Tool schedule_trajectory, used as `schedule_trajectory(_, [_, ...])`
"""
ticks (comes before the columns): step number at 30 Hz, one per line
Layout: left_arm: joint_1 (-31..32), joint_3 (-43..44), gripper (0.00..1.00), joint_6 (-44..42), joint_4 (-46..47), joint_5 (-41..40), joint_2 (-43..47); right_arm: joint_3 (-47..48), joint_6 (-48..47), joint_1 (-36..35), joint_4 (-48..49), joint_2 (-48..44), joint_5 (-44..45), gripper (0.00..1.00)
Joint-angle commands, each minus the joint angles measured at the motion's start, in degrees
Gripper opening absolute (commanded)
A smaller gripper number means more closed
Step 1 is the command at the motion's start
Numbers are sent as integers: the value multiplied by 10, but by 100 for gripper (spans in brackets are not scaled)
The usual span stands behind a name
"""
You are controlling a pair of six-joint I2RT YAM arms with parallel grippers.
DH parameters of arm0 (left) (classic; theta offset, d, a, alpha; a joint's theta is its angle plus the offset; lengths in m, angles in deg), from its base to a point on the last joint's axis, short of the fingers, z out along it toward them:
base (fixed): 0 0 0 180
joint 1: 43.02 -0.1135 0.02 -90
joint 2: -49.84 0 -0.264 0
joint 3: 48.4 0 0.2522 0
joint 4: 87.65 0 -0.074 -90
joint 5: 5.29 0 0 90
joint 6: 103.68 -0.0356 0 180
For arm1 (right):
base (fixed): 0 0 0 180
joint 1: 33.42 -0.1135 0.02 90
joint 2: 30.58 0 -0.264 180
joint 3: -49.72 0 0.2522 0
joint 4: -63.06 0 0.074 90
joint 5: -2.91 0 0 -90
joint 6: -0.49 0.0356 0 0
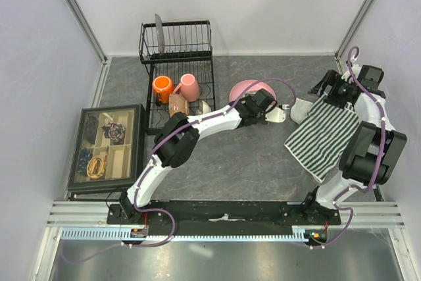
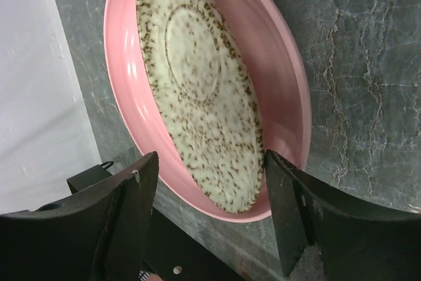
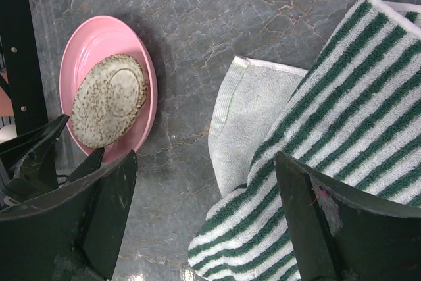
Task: Unload the mixed dishes from the dish rack
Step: Place the plate at the center of the board.
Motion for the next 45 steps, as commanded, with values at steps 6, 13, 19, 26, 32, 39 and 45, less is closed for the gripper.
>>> schedule_trajectory(6, [-6, 37, 78, 30, -10, 29, 11, -4, 3, 10, 17, 5, -16, 93])
schedule_trajectory(13, [-6, 42, 78, 53, -12, 17, 41, -4, 3, 13, 17, 7, -21, 93])
schedule_trajectory(19, [-15, 40, 79, 98, -7, 18, 96, -3, 2, 13, 17, 5, -16, 93])
schedule_trajectory(26, [-35, 24, 85, 143, -12, 22, 185, -4, -1, 13, 17, 0, -16, 98])
schedule_trajectory(32, [-71, 20, 85, 206, -15, 40, 253, -4, -3, 12, 17, -1, -20, 98])
schedule_trajectory(39, [-142, 42, 87, 308, -44, 100, 337, -5, -1, 13, 18, -1, -21, 98])
schedule_trajectory(45, [-216, 91, 88, 365, -84, 107, 350, -6, 0, 13, 19, 6, -28, 98])
